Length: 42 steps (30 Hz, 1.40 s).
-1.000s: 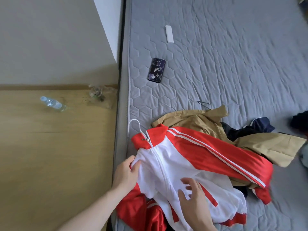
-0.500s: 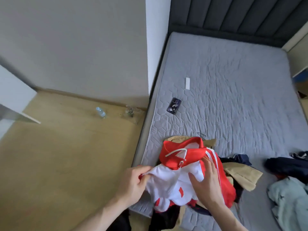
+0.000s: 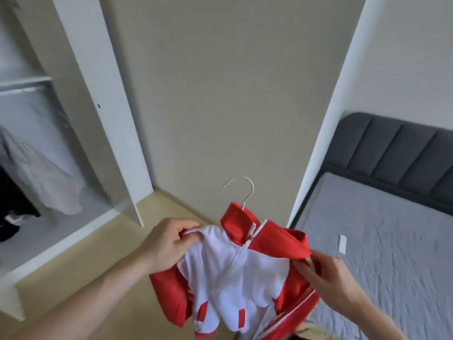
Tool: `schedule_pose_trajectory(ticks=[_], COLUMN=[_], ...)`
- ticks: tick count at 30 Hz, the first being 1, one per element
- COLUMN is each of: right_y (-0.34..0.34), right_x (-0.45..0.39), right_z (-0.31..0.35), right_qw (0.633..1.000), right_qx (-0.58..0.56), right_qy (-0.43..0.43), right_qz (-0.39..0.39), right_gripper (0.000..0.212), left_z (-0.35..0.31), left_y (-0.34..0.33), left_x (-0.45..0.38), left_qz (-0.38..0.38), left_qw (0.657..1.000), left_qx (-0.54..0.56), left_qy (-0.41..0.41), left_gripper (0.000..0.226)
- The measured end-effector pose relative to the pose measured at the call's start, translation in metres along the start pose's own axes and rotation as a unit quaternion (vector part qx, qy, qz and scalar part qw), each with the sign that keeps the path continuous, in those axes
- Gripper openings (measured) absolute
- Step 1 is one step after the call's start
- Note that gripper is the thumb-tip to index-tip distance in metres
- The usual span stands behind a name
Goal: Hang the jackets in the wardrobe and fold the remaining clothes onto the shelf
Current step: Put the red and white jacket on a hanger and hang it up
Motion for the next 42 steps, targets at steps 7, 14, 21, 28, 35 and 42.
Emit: schedule_pose_trajectory(ticks=[7, 14, 21, 28, 35, 42], right_y=[-0.096, -0.193, -0.284, -0.368, -0.455, -0.533], right_x=[-0.08, -0.136, -0.194, -0.28, -0.397, -0.498], right_z=[0.162, 0.312, 0.422, 0.501, 0.552, 0.616], right_qw=[0.986, 0.954, 0.938, 0.927, 0.925, 0.92], right_qx=[-0.068, -0.143, -0.219, -0.227, -0.218, -0.183], right_qy=[0.084, 0.089, 0.076, 0.095, 0.094, 0.136], right_qz=[0.13, 0.249, 0.257, 0.283, 0.295, 0.318], right_gripper=[0.035, 0.027, 0.015, 0.019, 0.017, 0.017], left_z=[0.066, 0.13, 0.221, 0.31, 0.394, 0.463], left_y=[0.176, 0.308, 0.419, 0.514, 0.601, 0.68], left_x=[0.011, 0.031, 0.047, 0.037, 0.018, 0.021], left_qz=[-0.112, -0.178, -0.241, -0.261, -0.274, -0.316], left_qw=[0.989, 0.977, 0.95, 0.925, 0.899, 0.871], left_qx=[-0.095, -0.114, -0.157, -0.188, -0.184, -0.189], left_qy=[0.032, 0.038, 0.118, 0.204, 0.289, 0.325], left_gripper=[0.017, 0.041, 0.023, 0.027, 0.029, 0.027])
Point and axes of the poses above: each hand's wrist, its own x-axis away from the middle knuckle, its own y-axis out of the back of the hand, z = x × y, the point moved 10 cm from there along -x, towards the middle knuckle, and after that the axes turned 2 degrees about z, right-handed, at the moved point
